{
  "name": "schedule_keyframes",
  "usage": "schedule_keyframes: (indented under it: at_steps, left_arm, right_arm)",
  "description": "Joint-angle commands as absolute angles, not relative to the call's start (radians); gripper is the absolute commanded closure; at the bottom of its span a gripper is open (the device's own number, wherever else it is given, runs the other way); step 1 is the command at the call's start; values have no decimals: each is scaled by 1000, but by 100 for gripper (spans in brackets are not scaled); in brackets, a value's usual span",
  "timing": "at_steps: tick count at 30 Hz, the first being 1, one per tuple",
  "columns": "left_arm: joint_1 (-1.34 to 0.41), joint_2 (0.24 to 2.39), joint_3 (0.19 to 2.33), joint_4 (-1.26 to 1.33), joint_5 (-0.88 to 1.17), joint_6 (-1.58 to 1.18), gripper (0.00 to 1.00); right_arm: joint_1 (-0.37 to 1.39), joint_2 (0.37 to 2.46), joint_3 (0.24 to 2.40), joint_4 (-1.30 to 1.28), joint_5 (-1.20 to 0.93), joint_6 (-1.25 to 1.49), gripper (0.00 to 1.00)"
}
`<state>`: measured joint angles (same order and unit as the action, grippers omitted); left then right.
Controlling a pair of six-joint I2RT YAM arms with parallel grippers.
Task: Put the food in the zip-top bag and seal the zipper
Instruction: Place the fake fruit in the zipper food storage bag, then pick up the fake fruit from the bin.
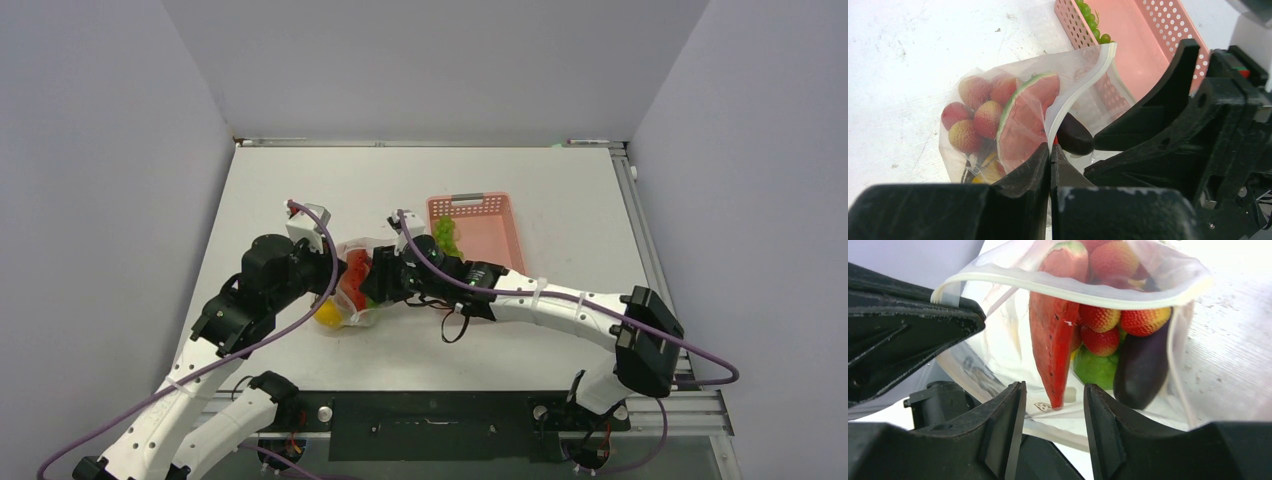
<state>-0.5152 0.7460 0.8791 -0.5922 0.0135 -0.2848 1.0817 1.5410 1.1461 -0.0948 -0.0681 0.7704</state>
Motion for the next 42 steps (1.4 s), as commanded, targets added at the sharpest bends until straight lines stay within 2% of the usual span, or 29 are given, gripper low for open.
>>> schedule_keyframes:
  at_steps: [1,7,16,19,23,29,42]
  left_arm:
    - [-506,740,887,-542,8,-297,100]
    - [-502,735,885,-541,-21,-299,100]
    - [-499,732,885,-541,-29,-299,100]
    - [-497,731,885,-541,-29,-299,100]
    - [-494,731,885,-541,-30,-299,100]
    - [-489,732,884,-540,-32,-299,100]
    - [-488,735,884,-540,-32,-295,100]
  right_arm:
    - [1088,1450,1202,-191,31,685,53]
    - [1055,1360,1205,-289,147,620,52]
    - [909,1275,1152,-347,165,558,51]
    - [862,1277,1136,-350,192,514,47]
    - [792,1321,1129,-350,191,470,45]
    - [678,1417,1112,-277,70,458,46]
    - [575,1653,1144,-153,-43,485,47]
